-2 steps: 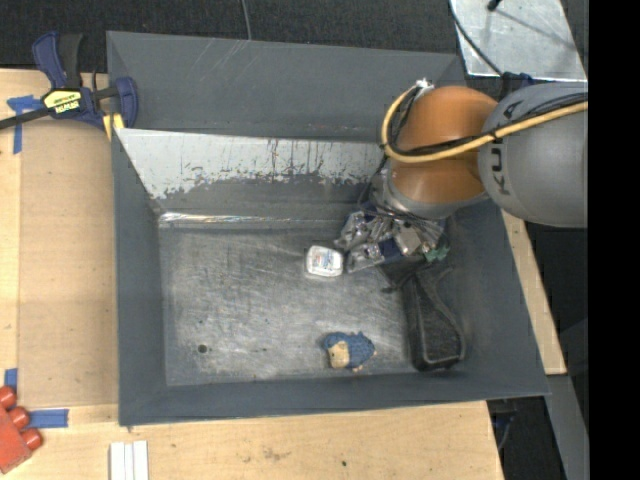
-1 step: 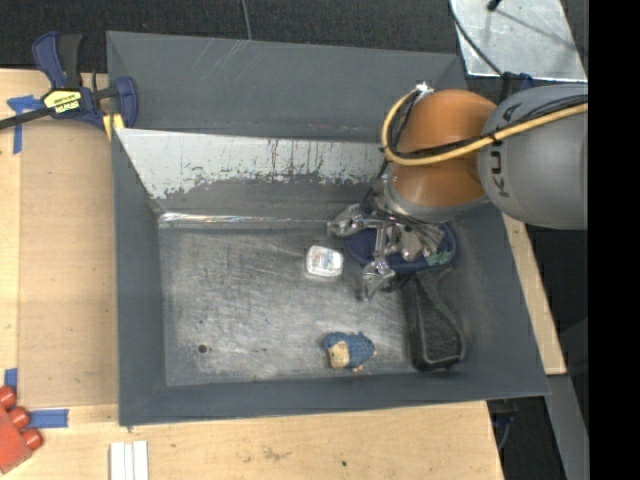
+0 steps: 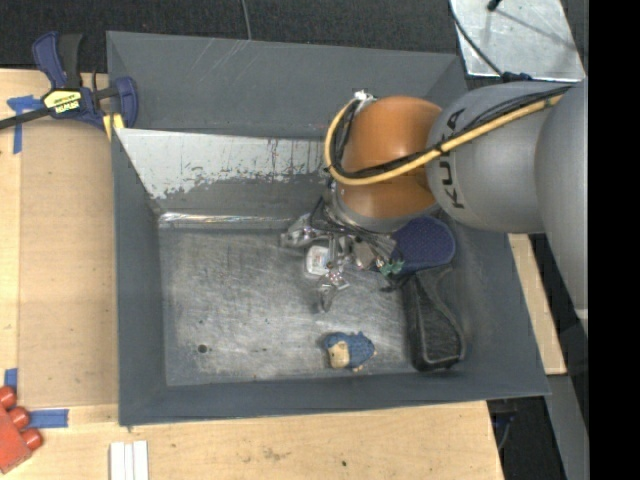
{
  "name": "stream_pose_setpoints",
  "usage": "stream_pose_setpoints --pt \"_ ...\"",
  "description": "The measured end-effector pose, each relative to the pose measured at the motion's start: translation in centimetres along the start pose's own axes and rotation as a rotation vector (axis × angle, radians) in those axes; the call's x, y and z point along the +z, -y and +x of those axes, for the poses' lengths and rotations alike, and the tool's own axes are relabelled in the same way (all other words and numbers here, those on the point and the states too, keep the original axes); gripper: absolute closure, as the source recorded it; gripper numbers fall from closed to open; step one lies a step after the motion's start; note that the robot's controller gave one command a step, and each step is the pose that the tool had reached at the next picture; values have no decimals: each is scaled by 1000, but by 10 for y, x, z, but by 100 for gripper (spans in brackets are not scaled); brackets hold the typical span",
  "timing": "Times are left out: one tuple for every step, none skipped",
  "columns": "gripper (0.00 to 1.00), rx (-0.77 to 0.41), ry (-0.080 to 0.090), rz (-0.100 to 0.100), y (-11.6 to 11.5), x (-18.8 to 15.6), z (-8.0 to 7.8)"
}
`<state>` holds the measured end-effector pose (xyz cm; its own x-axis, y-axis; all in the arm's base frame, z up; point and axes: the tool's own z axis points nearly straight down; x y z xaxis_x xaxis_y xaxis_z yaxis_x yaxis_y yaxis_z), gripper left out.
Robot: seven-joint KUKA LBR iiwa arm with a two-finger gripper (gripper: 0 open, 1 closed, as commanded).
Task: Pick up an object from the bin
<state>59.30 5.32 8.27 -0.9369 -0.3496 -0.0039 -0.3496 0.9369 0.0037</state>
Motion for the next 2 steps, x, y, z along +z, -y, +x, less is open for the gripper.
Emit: stream_pose_setpoints --pt "0 -170 0 7 55 -8 20" --pt "0 -225 1 6 60 7 6"
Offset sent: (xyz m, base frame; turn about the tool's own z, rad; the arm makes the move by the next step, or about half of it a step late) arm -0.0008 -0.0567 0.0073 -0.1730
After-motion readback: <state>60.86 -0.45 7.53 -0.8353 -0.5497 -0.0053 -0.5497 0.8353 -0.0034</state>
